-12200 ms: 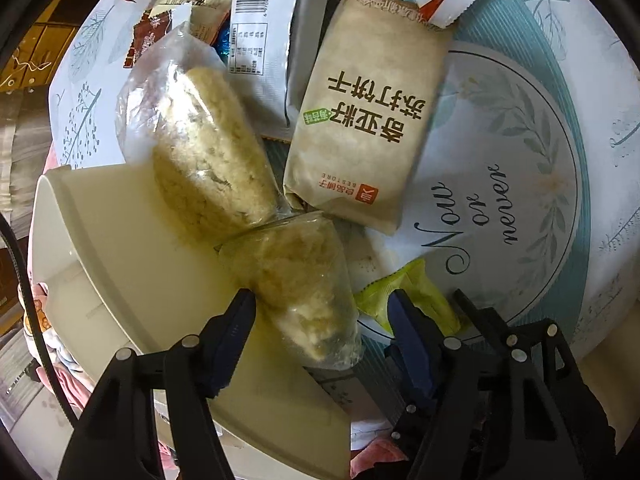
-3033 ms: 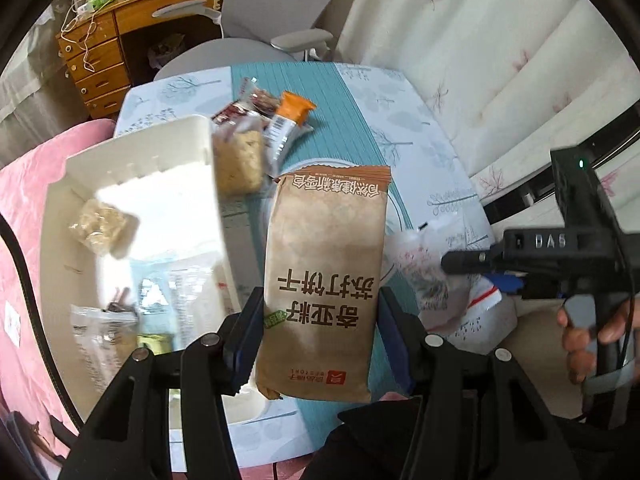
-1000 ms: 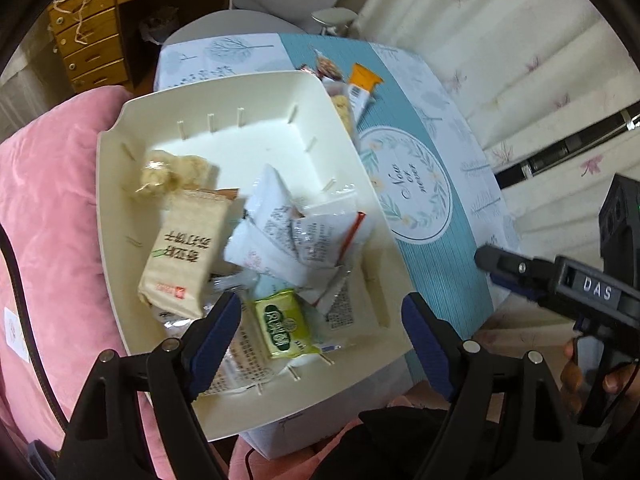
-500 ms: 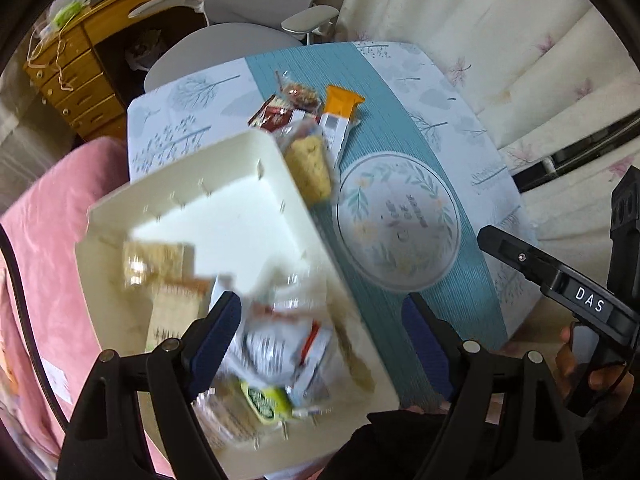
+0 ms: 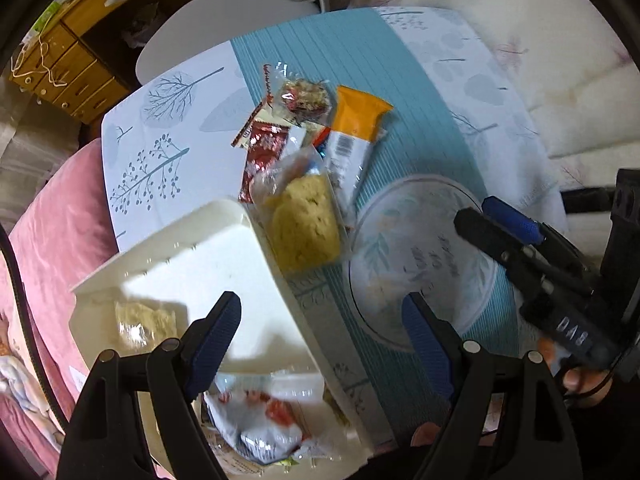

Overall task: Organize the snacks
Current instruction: 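Move both tools back over the remaining snacks, then grasp a crumbly pastry bag with the left tool while the right tool grasps the orange-white bar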

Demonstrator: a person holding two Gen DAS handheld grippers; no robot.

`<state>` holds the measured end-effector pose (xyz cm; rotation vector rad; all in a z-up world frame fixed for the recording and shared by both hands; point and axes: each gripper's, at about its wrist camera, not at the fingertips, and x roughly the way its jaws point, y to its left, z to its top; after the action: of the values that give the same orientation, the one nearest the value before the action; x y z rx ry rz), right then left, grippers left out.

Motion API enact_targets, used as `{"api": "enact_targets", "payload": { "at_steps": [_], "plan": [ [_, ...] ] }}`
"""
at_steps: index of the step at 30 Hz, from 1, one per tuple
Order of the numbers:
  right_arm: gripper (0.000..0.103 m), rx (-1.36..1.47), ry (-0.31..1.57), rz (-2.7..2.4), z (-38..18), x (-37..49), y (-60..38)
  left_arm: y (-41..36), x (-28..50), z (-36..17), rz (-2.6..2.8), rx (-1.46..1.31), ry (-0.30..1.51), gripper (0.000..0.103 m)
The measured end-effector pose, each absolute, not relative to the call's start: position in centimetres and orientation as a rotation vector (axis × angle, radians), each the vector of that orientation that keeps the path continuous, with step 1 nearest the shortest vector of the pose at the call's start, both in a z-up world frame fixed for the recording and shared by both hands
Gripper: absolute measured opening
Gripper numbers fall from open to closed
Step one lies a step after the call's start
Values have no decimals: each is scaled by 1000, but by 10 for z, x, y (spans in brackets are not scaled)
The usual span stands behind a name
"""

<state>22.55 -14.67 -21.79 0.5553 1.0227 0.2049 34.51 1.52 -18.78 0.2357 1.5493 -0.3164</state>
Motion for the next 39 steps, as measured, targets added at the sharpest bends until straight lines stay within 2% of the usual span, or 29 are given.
{"api": "enact_targets", "payload": {
  "at_steps": [9,21,28,32,34,35,37,38,39],
  "plan": [
    [65,477,911,330,-247,265,-140,-4,400,-215,-262,342,1630,81],
    [65,479,899,378,-284,297,-137,-11,436,-262,-206,438,1694,82],
    [64,480,873,427,-292,310,-136,-8,449,-289,-194,447,1754,75],
    [60,480,874,464,-294,312,-131,-7,451,-299,-193,431,1781,67],
    [54,502,869,493,-294,313,-129,-7,452,-303,-205,403,1797,61],
    [49,500,868,507,-294,313,-128,-8,451,-304,-209,393,1802,57],
    [42,485,871,513,-292,315,-125,-7,450,-305,-210,384,1803,57],
    [33,470,876,506,-292,315,-122,-7,450,-305,-213,381,1801,54],
    [30,458,880,497,-292,315,-121,-6,450,-306,-215,377,1798,54]
  ]
}}
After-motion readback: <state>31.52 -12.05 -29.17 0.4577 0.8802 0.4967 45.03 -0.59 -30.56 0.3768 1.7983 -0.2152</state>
